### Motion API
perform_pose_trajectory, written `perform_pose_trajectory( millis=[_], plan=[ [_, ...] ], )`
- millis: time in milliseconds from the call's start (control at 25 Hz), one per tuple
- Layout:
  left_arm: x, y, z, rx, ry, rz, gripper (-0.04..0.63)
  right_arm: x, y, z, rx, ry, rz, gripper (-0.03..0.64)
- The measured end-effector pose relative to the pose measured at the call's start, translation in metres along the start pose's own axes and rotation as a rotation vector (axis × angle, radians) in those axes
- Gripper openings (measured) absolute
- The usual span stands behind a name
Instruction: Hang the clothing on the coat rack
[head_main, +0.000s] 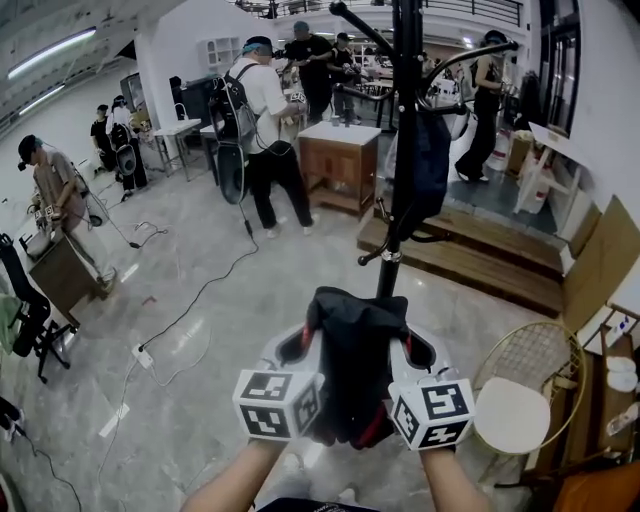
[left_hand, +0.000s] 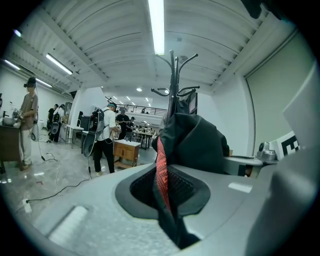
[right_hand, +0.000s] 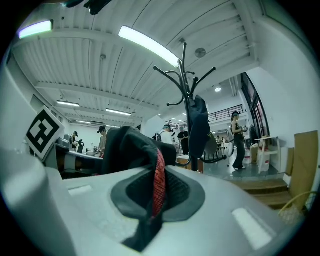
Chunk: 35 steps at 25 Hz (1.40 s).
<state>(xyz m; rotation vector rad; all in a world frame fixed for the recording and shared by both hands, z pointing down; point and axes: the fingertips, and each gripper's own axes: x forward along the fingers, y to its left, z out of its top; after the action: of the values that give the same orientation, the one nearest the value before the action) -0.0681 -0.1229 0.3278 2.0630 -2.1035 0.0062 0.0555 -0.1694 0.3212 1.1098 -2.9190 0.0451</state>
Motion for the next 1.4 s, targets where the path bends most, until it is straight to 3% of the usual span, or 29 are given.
perform_pose_trajectory(
  millis=[1400],
  plan=[
    [0.172,0.067,0.031,-0.007,0.02,-0.309,0.031,0.128,-0.063,0.003,0.003,0.026,-0.344,0.019]
  ],
)
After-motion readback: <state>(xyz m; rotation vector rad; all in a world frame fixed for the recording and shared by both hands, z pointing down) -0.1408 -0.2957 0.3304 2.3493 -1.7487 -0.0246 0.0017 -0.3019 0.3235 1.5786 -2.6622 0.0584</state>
